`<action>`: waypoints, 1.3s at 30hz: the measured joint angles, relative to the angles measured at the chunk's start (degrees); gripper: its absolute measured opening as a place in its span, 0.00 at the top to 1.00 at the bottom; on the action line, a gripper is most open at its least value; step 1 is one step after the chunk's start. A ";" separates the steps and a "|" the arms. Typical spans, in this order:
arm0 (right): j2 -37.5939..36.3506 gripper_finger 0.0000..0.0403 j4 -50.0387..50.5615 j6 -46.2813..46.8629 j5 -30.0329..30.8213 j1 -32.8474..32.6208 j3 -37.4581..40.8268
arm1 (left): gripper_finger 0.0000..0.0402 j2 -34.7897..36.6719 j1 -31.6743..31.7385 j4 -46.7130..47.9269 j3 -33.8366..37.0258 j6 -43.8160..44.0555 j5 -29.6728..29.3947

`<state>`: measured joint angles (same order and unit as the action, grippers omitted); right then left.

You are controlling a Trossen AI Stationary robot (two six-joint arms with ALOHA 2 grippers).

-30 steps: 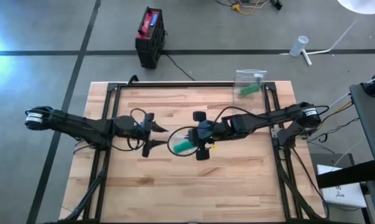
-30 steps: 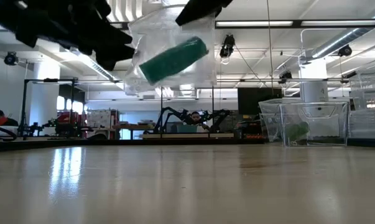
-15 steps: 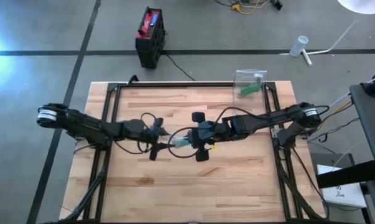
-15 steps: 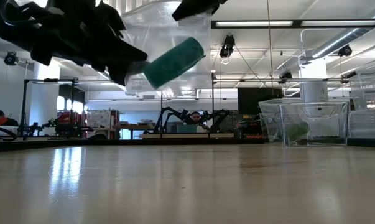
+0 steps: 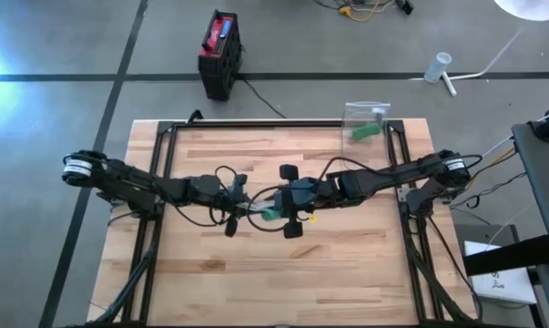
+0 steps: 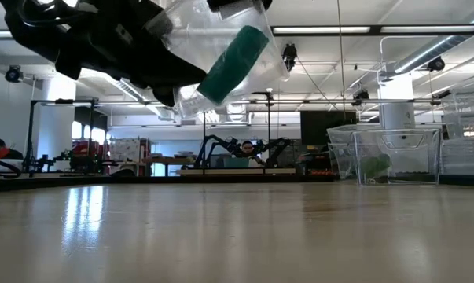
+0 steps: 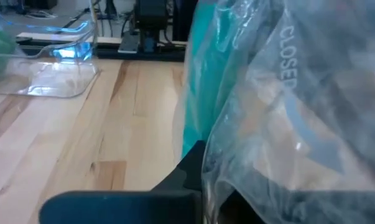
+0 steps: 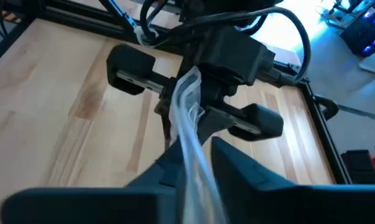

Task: Roll bandage
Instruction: Put the rolled dark green bandage into the transparent zip bag

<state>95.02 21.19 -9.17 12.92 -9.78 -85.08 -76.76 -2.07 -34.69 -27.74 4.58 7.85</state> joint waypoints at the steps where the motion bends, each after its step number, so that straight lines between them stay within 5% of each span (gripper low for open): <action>1: 0.00 0.83 0.13 0.18 -0.01 -0.06 0.01 | 0.99 0.15 0.00 0.02 0.21 0.01 -0.73; 9: 0.87 0.56 -5.59 -1.46 -2.55 -0.09 0.07 | 1.00 0.51 0.02 0.26 0.45 0.46 -2.88; 15: 4.76 0.47 -11.77 -3.00 -2.44 0.20 0.11 | 1.00 0.30 0.00 0.22 0.23 0.90 -4.37; 28: 8.79 0.63 -9.51 -2.51 -1.92 1.84 0.17 | 1.00 0.30 0.02 0.19 0.23 0.90 -4.41; 33: 6.22 0.73 -2.46 -0.57 -0.80 1.84 0.17 | 1.00 0.30 0.02 0.19 0.23 0.90 -4.41; 39: 0.60 0.71 1.17 2.14 -0.66 1.55 0.79 | 1.00 0.30 0.02 0.18 0.25 0.90 -4.41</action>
<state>95.62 22.36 -7.03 12.26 -8.23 -84.29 -76.47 -2.04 -34.51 -27.49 5.48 3.44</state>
